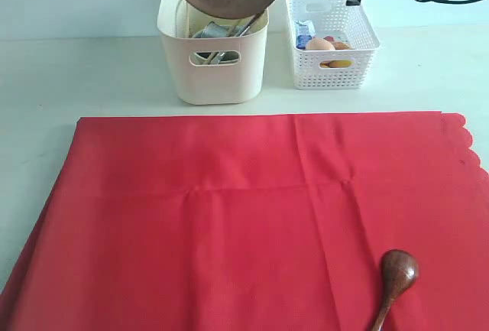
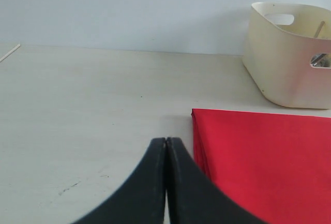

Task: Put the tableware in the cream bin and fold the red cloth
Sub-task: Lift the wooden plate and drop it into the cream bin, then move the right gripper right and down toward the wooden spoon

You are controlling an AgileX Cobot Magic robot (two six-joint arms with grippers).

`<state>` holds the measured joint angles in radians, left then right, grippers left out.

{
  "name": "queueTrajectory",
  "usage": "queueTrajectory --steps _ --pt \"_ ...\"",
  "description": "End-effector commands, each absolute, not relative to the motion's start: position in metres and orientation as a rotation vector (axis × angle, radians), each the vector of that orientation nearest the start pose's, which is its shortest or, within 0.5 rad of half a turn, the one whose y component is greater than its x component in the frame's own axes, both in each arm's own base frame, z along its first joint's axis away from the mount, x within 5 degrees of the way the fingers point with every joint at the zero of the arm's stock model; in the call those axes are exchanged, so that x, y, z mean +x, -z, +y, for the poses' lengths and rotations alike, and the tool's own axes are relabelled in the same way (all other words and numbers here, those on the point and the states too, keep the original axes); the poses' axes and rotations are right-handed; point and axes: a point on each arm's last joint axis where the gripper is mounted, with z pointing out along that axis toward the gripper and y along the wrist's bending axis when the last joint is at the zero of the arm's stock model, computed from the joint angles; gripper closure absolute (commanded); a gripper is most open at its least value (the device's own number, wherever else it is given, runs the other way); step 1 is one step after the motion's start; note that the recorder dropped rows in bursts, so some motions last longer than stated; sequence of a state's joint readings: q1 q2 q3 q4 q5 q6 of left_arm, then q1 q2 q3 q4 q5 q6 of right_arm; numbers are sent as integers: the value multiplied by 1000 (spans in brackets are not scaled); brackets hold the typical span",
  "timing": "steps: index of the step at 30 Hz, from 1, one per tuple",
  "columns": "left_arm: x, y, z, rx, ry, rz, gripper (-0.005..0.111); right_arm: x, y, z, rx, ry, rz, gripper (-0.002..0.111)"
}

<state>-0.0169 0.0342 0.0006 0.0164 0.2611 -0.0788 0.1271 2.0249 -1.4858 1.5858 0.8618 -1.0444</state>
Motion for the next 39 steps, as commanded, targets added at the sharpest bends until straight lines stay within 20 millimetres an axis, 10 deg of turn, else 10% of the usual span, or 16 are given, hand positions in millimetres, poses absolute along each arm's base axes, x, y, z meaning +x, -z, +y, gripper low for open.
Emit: queueTrajectory --steps 1,16,28,39 --pt "58 -188 -1 -39 59 1780 106 458 -240 127 -98 -1311 2035 108" --pt "58 -188 -1 -39 59 1780 106 501 -206 141 22 -1375 2053 107" --pt "58 -188 -1 -39 59 1780 106 503 -200 157 69 -1273 2071 58" --pt "58 -188 -1 -39 59 1780 106 493 -205 160 2 -1472 2083 54"
